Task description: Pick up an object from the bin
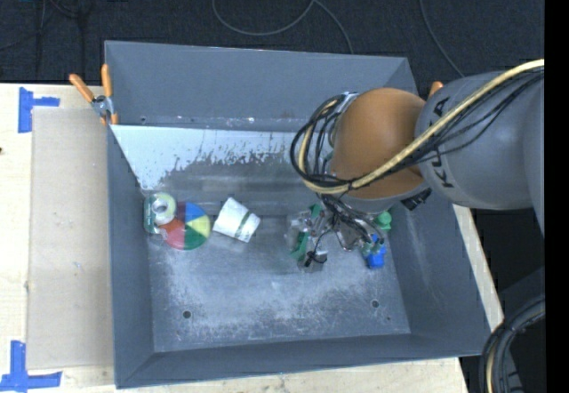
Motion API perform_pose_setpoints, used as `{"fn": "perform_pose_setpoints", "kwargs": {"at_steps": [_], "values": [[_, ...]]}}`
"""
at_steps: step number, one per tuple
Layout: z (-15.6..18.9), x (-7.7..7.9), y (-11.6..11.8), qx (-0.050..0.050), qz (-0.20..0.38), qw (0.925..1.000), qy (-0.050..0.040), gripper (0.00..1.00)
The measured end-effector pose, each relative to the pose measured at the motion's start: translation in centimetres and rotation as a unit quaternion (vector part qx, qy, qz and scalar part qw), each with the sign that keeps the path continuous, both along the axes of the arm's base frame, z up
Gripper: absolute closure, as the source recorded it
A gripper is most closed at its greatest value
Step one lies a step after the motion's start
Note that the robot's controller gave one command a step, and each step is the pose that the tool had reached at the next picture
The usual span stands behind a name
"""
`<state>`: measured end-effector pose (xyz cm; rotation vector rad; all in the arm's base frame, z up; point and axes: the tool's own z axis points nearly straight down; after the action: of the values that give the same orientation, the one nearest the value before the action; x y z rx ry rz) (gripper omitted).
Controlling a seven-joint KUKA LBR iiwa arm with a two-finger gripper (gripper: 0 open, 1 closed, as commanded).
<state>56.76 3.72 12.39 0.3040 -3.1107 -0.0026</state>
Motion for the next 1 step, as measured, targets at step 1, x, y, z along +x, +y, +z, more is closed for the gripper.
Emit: {"fn": "perform_pose_setpoints", "kwargs": {"at_steps": [1], "values": [[3.69,0.86,-0.11,0.000,-0.011,0.9999,-0.0054,1.00]]}}
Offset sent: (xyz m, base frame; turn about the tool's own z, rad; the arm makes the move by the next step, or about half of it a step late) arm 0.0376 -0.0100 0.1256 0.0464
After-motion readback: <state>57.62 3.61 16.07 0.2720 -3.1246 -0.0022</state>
